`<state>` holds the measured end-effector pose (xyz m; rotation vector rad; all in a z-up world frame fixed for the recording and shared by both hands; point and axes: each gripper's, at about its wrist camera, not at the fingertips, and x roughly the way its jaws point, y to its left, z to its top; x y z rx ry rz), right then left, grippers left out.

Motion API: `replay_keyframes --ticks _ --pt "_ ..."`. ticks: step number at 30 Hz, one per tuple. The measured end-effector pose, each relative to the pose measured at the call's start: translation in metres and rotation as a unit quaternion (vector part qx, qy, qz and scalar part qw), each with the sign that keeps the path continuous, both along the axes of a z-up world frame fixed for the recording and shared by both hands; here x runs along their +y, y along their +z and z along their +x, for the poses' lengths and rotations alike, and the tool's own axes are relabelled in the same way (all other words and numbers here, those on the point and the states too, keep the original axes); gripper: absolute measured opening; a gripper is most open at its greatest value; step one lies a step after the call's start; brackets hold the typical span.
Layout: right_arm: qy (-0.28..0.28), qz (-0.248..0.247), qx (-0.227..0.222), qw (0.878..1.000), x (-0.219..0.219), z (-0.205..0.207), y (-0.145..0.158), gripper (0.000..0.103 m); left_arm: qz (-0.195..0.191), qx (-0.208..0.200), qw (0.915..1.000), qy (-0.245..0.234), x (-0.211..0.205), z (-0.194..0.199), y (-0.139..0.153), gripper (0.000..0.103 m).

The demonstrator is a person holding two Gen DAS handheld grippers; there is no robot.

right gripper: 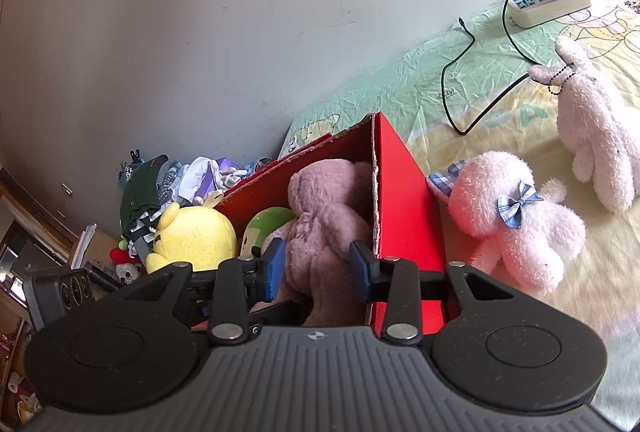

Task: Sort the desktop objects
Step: 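Lower the pink teddy bear into the box beside the green plush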

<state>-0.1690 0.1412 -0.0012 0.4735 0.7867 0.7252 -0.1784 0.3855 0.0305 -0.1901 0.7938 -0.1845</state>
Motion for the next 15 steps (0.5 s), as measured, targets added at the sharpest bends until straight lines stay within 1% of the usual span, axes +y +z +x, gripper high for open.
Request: replay_keyframes --ticks 3,5,7,8,11,15 --pt "0.002 -0.001 0.001 1.0 0.001 0.0 -0.002 0.04 0.011 -0.005 0.9999 0.003 -0.006 -0.002 0.003 0.068" --pt "0.001 -0.004 -0.003 1.0 0.001 0.0 -0.002 0.039 0.005 -0.009 0.9999 -0.004 -0.009 -0.004 0.007 0.078" --pt "0.0 -0.006 -0.006 1.0 0.002 -0.001 -0.002 0.038 -0.001 -0.018 0.9998 -0.013 -0.013 -0.008 0.011 0.083" --pt "0.0 -0.006 -0.007 1.0 0.001 -0.001 -0.002 0.038 0.007 -0.027 0.9995 -0.016 -0.019 -0.011 0.014 0.085" --pt "0.0 -0.001 -0.008 1.0 0.0 -0.003 -0.004 0.038 0.028 -0.044 0.9984 -0.022 -0.027 -0.019 0.021 0.085" --pt "0.001 -0.002 -0.019 1.0 0.0 -0.01 -0.002 0.037 0.018 -0.045 0.9986 -0.019 -0.029 -0.027 0.029 0.084"
